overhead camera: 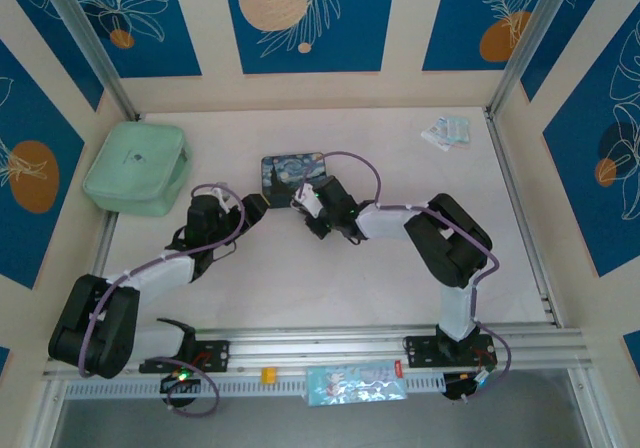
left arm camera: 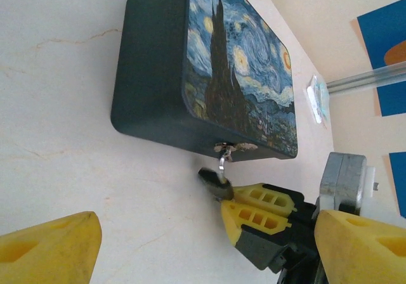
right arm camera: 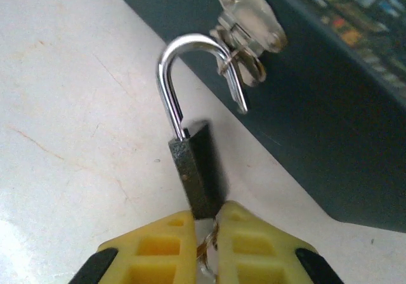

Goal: Unlock a padlock with a key

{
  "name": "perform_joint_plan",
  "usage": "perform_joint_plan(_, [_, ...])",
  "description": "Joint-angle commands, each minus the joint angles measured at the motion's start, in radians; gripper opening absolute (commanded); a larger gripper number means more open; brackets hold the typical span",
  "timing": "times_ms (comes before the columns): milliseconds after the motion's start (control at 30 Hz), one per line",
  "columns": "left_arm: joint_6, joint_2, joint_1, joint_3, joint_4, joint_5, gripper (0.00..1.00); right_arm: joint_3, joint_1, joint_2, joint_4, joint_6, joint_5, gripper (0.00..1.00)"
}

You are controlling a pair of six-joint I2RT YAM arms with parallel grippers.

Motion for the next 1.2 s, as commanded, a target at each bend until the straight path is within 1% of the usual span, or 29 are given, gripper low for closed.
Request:
perform_joint_plan(0, [-0.006, -0.001, 0.017, -0.015, 0.032, 0.022, 0.86, 0.056, -0.025, -0.004, -0.067, -0.04, -0.101, 0.0])
perform_joint_plan(233, [-0.01, -0.001, 0.021, -0.014, 0.033, 0.026, 0.86, 0.129, -0.035, 0.035, -0.127, -0.08, -0.139, 0.0])
perform_joint_plan(333, [-0.009, -0.005, 0.021, -0.016, 0.03, 0.024, 0.86, 0.127, -0.03, 0.027, -0.133, -0.089, -0.155, 0.0])
perform_joint_plan(367, [-0.009, -0.005, 0.022, -0.018, 0.028, 0.022, 0.86, 0.122, -0.029, 0.021, -0.131, -0.092, -0.161, 0.02])
perform_joint_plan(467, [-0.01, -0.002, 0.025, -0.018, 0.03, 0.019, 0.86, 0.13, -0.029, 0.022, -0.141, -0.08, -0.16, 0.15])
perform_joint_plan(533, [-0.013, 0.003, 0.024, -0.018, 0.037, 0.023, 0.86, 0.14, -0.041, 0.031, -0.149, -0.034, -0.169, 0.22])
perform_joint_plan(667, [-0.013, 0.009, 0.026, -0.017, 0.04, 0.025, 0.86, 0.17, -0.067, 0.043, -0.189, 0.089, -0.21, 0.29])
perform_joint_plan(767, [-0.013, 0.015, 0.028, -0.018, 0.042, 0.019, 0.86, 0.169, -0.061, 0.048, -0.192, 0.117, -0.219, 0.33])
perform_joint_plan(1000, [-0.033, 0.042, 0.029, -0.014, 0.076, 0.039, 0.86, 0.175, -0.05, 0.096, -0.204, 0.124, -0.171, 0.35])
perform_joint_plan(1167, [-0.037, 0.042, 0.029, -0.015, 0.077, 0.034, 0.86, 0.169, -0.024, 0.103, -0.21, 0.114, -0.082, 0.34])
